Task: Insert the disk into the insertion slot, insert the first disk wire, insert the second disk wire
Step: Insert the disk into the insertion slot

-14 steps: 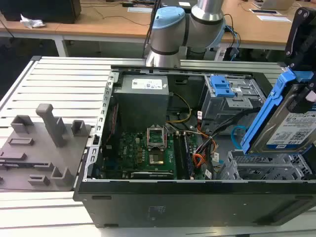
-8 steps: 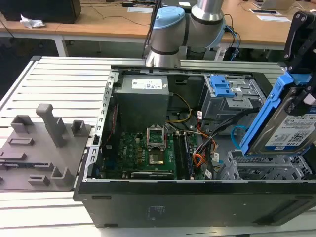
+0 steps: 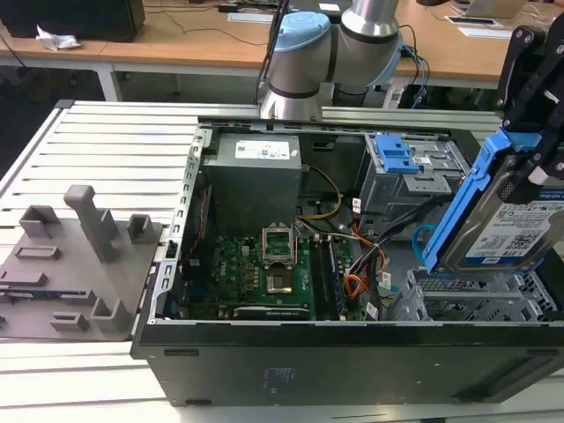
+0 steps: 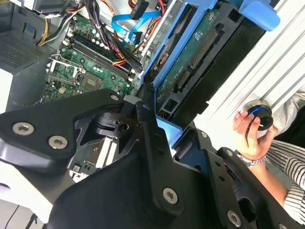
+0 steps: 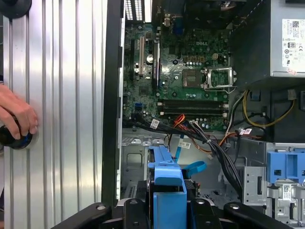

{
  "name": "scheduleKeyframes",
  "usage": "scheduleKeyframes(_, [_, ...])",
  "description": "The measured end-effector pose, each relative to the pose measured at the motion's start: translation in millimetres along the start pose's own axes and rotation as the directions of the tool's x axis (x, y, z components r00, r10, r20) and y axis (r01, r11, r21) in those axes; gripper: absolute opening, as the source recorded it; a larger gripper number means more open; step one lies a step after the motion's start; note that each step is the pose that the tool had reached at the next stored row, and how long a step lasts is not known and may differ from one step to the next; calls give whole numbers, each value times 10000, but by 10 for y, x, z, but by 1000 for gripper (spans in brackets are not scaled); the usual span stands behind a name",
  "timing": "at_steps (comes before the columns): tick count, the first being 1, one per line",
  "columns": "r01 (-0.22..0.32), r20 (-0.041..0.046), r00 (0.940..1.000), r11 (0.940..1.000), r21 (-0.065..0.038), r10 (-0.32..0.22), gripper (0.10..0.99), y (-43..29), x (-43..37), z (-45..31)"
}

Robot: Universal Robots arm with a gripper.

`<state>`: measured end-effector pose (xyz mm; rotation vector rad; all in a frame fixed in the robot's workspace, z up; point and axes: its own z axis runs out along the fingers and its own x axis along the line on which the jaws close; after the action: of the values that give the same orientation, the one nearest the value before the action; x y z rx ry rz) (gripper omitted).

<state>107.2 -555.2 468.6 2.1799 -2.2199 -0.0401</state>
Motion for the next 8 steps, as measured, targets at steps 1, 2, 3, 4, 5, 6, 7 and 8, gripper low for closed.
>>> scheduleKeyframes(1, [0, -1, 10000, 10000, -1, 0, 369, -2, 0, 34])
scheduleKeyframes(2, [-1, -1, 10000, 10000, -2, 1, 369, -2, 0, 54])
scheduleKeyframes(3, [-1, -2, 10000, 10000, -3, 1, 369, -3, 0, 73])
scheduleKeyframes(4, [0, -1, 10000, 10000, -4, 0, 369, -8, 0, 94])
scheduleKeyframes(5, [0, -4, 10000, 10000, -6, 0, 369, -12, 0, 113])
scheduleKeyframes(6, [1, -4, 10000, 10000, -7, -1, 369, -17, 0, 126])
scheduleKeyframes(7, [0, -5, 10000, 10000, -10, 0, 369, -23, -1, 143])
scheduleKeyframes(8, [-1, -5, 10000, 10000, -12, 1, 369, -26, -1, 157])
